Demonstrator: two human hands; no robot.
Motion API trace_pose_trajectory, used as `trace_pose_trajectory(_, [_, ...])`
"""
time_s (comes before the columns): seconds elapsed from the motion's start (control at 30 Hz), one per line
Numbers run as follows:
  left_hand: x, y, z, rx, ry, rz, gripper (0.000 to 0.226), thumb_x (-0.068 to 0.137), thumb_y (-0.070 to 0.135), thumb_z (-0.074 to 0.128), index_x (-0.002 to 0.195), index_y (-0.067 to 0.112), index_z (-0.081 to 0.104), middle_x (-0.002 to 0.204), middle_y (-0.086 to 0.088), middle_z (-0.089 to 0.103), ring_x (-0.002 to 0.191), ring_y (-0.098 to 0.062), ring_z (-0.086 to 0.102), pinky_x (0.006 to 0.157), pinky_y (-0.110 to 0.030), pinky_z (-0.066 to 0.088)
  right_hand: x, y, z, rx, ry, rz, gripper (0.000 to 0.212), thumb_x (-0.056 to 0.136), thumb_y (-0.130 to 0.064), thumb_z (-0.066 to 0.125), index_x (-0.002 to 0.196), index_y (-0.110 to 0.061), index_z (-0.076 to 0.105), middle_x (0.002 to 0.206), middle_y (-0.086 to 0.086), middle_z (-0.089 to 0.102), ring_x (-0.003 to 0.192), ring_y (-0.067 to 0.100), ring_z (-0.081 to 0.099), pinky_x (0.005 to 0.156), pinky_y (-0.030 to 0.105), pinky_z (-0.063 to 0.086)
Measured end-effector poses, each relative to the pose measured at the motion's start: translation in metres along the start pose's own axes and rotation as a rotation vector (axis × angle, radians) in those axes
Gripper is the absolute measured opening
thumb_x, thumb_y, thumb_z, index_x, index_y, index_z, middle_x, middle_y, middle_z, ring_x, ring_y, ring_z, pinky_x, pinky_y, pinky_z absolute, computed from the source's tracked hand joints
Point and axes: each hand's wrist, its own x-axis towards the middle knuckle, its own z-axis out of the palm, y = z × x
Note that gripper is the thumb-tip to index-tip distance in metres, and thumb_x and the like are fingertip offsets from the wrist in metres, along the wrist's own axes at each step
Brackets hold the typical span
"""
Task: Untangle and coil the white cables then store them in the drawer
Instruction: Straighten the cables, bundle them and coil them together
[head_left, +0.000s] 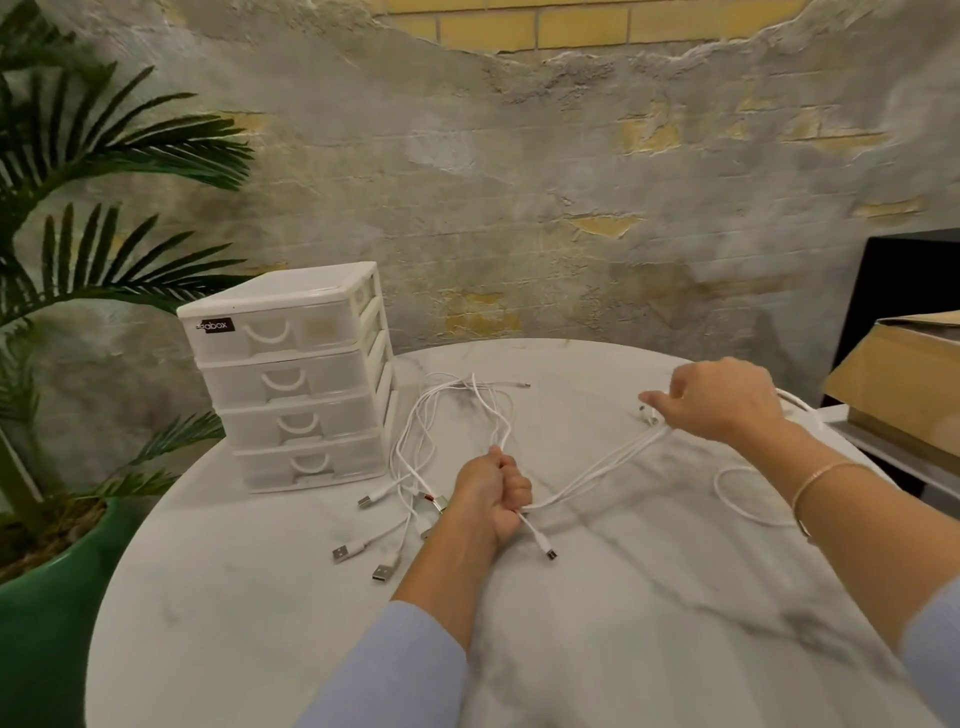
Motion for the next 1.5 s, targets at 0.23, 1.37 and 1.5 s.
trace_pose_trajectory(0.23, [0.002,0.0,-0.006,-0.016,0.023,0.062,0.045,0.105,0.025,0.024,0.062,0.015,0.029,0.03,0.007,0.02,0.02,-0.004,0.016,0.023,-0.013,0.01,-0.005,-0.035,0.014,-0.122,-0.07,-0.08,0.038,0.096,-0.043,0.04,0.121,-0.02,0.06,0.123,0.007,0.057,0.118,0.026,0.045,0.096,0.034,0.036])
trace_pose_trajectory(1.37, [0.006,0.006,-0.005,-0.155,0.077,0.146,0.043,0.104,0.032,0.028,0.074,0.005,0.042,0.032,0.003,0.03,0.023,-0.006,0.028,0.028,-0.009,0.025,-0.099,-0.076,0.002,0.917,-0.742,-0.255,0.024,0.097,-0.023,0.049,0.08,-0.023,0.066,0.048,-0.013,0.045,0.04,0.001,0.036,0.047,0.013,0.031])
trace_pose_trajectory(1.5, [-0.002,0.004,-0.004,-0.119,0.0,0.088,0.038,0.102,0.034,0.035,0.108,-0.001,0.049,0.064,-0.011,0.06,0.064,-0.022,0.06,0.061,-0.033,0.051,-0.096,-0.075,0.003,1.003,-0.722,-0.158,0.033,0.099,-0.021,0.043,0.071,-0.02,0.059,0.046,-0.014,0.036,0.038,0.003,0.027,0.043,0.016,0.025])
